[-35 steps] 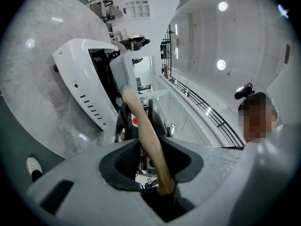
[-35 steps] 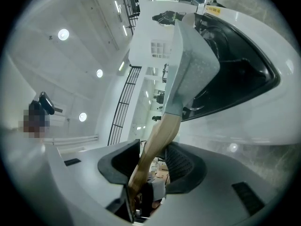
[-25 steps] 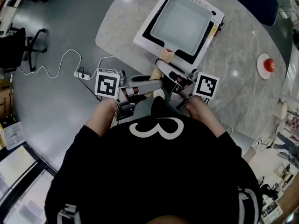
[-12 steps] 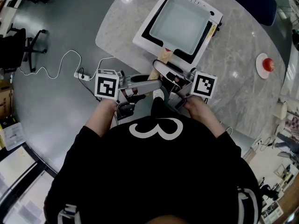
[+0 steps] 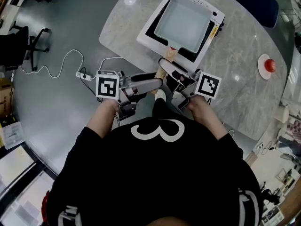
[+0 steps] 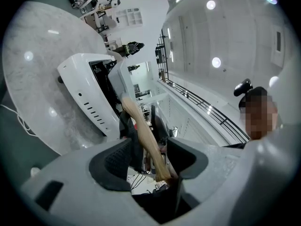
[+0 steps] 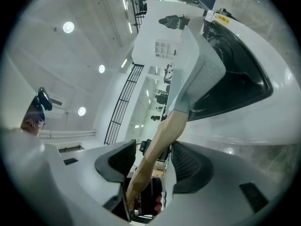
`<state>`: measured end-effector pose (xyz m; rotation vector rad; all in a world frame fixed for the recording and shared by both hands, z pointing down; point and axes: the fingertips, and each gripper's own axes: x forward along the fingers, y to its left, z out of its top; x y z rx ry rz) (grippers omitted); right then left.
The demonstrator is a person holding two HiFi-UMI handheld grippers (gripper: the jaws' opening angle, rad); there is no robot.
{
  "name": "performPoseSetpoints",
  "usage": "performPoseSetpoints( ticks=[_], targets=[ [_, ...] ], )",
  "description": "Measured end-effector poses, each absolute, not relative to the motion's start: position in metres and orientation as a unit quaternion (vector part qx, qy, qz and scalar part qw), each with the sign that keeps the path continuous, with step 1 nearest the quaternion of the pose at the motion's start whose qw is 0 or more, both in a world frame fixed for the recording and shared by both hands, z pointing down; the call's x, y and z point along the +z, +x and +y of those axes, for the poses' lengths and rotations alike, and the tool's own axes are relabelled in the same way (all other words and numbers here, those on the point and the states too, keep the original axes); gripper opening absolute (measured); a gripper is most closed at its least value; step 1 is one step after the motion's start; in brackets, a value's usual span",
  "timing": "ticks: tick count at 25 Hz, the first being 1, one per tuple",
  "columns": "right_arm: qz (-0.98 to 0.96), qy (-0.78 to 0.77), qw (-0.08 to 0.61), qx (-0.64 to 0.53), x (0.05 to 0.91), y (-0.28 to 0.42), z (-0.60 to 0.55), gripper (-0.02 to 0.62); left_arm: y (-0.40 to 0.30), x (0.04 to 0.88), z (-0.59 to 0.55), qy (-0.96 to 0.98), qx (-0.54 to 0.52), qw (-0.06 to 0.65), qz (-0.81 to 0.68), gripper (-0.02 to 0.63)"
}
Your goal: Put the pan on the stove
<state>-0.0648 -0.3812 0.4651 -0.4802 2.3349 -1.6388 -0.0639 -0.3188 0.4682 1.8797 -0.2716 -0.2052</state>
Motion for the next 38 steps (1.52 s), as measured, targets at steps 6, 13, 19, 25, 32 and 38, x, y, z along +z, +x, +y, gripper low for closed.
performPoseSetpoints(
  ticks=[6, 13, 19, 25, 32, 38],
  targets=[
    [0.803, -0.176, 0.126, -0.555, 0.465, -0.061, -0.379, 0.202, -0.069, 0.47, -0.313, 0.798, -0.095, 0.582, -0.126, 0.232],
    [0.799, -0.193, 0.138, -0.552, 0.461, -0.045, -0.365, 0.202, -0.069, 0.464, -0.296, 0.802, -0.099, 0.573, -0.137, 0.232],
    [0.809, -0.207, 0.154, -0.527, 0.445, -0.028, -0.35, 0.201, -0.07, 0.459, -0.277, 0.808, -0.093, 0.561, -0.155, 0.232],
    [0.839, -0.196, 0.174, -0.477, 0.406, -0.029, -0.321, 0.201, -0.074, 0.458, -0.245, 0.806, -0.085, 0.56, -0.172, 0.229],
    [0.866, -0.181, 0.179, -0.43, 0.371, -0.026, -0.275, 0.108, -0.073, 0.434, -0.212, 0.831, -0.088, 0.515, -0.194, 0.129],
    [0.883, -0.174, 0.204, -0.385, 0.331, -0.015, -0.241, 0.055, -0.06, 0.375, -0.187, 0.875, -0.103, 0.433, -0.191, 0.061]
  ],
)
